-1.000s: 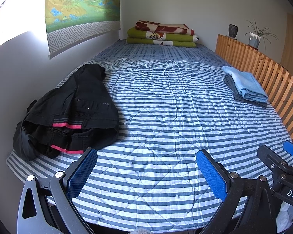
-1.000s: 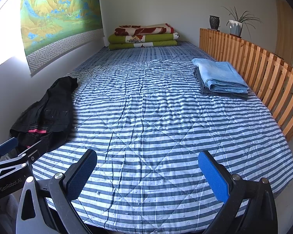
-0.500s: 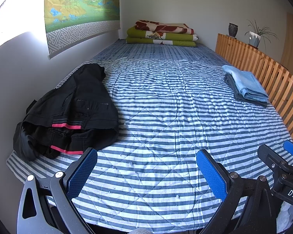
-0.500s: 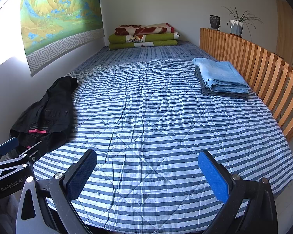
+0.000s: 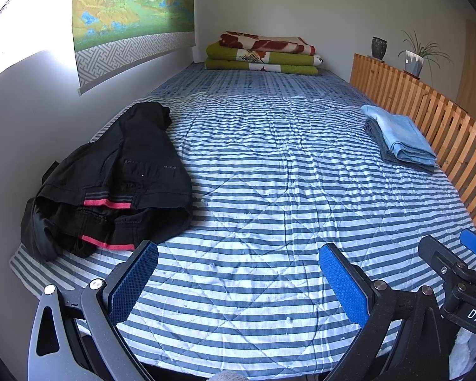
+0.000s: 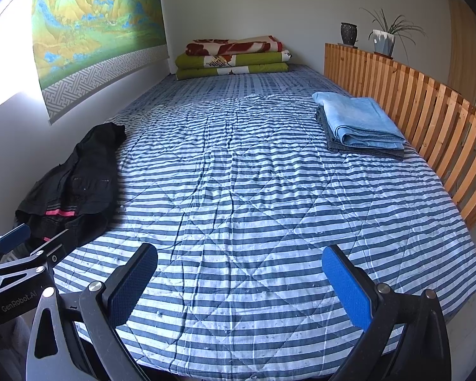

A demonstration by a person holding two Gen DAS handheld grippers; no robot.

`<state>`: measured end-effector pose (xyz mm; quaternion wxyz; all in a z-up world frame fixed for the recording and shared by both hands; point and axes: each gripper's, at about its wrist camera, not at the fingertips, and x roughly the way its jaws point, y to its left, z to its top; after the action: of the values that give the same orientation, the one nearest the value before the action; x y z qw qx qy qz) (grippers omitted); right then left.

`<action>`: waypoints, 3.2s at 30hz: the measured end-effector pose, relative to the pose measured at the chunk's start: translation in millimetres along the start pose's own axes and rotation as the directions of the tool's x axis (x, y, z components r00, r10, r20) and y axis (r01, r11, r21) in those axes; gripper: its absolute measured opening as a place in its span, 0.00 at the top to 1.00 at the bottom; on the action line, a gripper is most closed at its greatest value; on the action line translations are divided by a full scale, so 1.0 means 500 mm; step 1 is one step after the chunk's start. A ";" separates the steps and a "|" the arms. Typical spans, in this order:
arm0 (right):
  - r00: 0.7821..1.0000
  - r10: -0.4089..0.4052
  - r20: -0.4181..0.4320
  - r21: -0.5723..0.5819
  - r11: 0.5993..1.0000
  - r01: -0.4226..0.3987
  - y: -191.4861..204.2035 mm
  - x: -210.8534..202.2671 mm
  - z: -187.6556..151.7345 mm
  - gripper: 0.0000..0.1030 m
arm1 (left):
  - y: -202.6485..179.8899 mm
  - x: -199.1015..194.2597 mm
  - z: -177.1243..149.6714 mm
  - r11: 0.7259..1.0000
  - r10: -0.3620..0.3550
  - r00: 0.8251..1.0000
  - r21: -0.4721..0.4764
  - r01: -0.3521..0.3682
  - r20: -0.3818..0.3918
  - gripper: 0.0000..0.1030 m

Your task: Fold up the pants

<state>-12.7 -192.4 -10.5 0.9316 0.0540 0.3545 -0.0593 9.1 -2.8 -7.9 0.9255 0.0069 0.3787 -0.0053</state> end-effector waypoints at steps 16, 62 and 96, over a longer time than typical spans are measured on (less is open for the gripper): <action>1.000 0.000 -0.001 0.007 1.000 0.000 -0.002 -0.001 -0.001 0.01 | -0.003 0.000 -0.002 1.000 -0.001 1.000 0.004 0.001 -0.004 0.00; 0.985 0.172 0.022 -0.189 0.968 -0.165 0.170 0.088 0.126 0.01 | 0.144 0.045 0.004 0.990 0.101 0.994 -0.094 -0.104 -0.038 0.00; 0.791 0.485 -0.372 -0.214 0.785 -0.582 0.742 0.423 0.186 0.18 | 0.501 0.114 -0.105 0.911 0.210 0.971 -0.338 -0.236 -0.111 0.00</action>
<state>260.1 145.1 -60.9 0.8413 0.0109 0.4646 0.2762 16.7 248.4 -82.9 0.8923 -0.1138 0.4033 0.1679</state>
